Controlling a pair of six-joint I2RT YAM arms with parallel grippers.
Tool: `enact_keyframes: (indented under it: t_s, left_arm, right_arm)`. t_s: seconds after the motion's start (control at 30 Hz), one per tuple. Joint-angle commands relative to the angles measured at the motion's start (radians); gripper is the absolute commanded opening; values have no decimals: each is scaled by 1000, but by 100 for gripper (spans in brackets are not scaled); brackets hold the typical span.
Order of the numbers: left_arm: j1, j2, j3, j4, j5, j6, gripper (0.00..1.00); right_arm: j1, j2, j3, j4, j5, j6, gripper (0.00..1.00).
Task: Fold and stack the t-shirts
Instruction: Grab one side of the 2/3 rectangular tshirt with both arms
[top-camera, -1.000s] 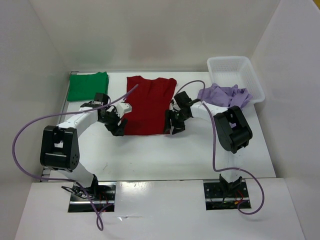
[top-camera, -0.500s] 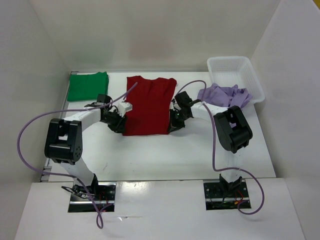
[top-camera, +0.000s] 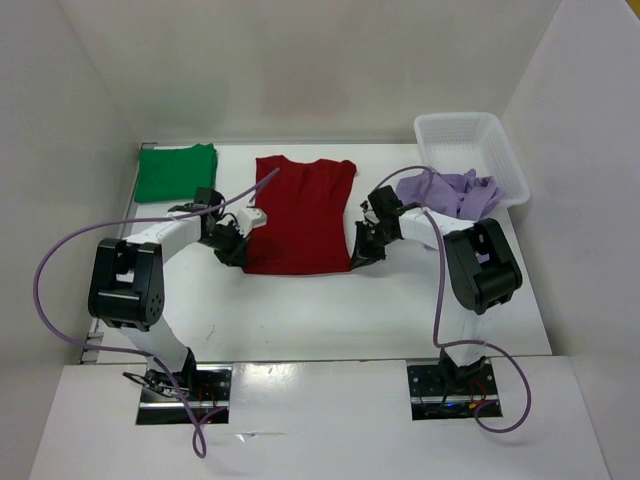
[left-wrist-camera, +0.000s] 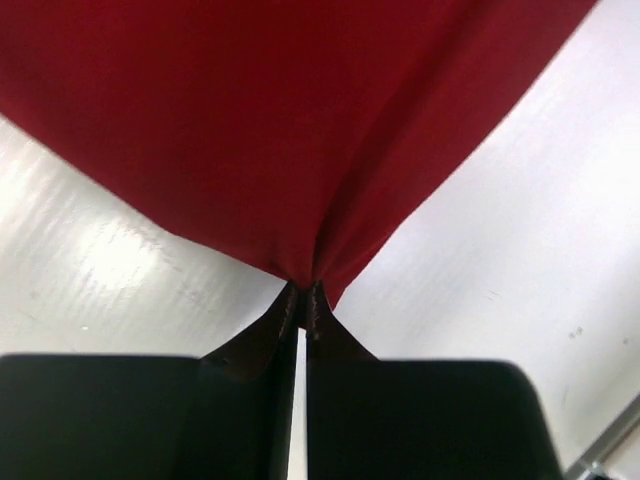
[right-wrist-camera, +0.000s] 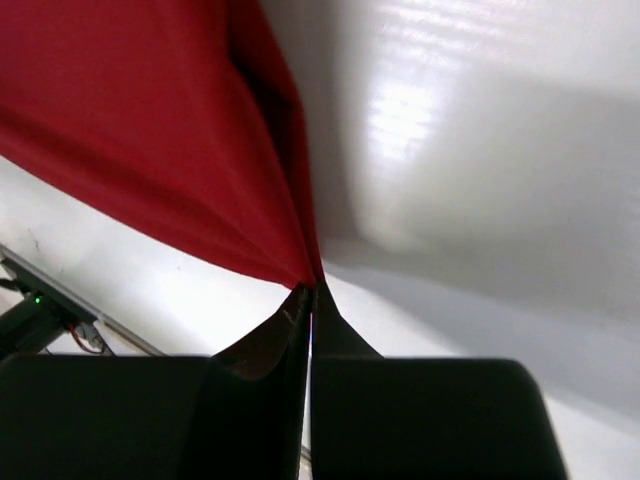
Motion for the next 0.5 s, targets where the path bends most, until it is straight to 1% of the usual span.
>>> enact_keyframes:
  t_s: [0.0, 0.03, 0.07, 0.1, 0.13, 0.17, 0.2, 0.23, 0.27, 0.33, 0.37, 0.43, 0.47]
  left_arm:
    - [-31, -56, 31, -103, -52, 81, 6]
    - [-57, -67, 21, -121, -52, 81, 17]
    - [-66, -67, 2, -132, -36, 81, 23]
    - [-66, -76, -9, -141, -36, 71, 29]
    - [-66, -76, -18, -151, -21, 49, 34]
    - [-66, -76, -28, -151, -10, 39, 41]
    - [-66, -88, -40, -163, -10, 38, 42]
    - [-66, -102, -40, -154, -19, 29, 44]
    - [-66, -102, -49, -154, -31, 19, 44]
    - [-56, -114, -49, -154, -42, 19, 47]
    - [-56, -114, -49, -154, -42, 19, 47]
    - [-56, -125, -63, -143, -53, 19, 48]
    - [-74, -137, -74, -132, -88, 35, 48]
  right_arm:
    - [-16, -62, -32, -71, 25, -39, 0]
    - [-4, -62, -32, -71, 16, -39, 0]
    - [7, -62, -41, -71, 4, -39, 6]
    - [7, -62, -41, -71, 3, -39, 20]
    - [16, -62, -53, -71, -10, -39, 27]
    - [16, -62, -67, -83, -10, -39, 33]
    - [16, -90, -76, -84, -10, -39, 37]
    - [16, -102, -86, -84, -10, -39, 44]
    - [16, -113, -101, -94, -10, -29, 47]
    - [16, -125, -112, -94, -10, -16, 51]
    - [16, -125, -112, -85, -10, -16, 52]
    - [16, -116, -112, -73, -21, -7, 53]
    - [16, -116, -112, -64, -21, -7, 53]
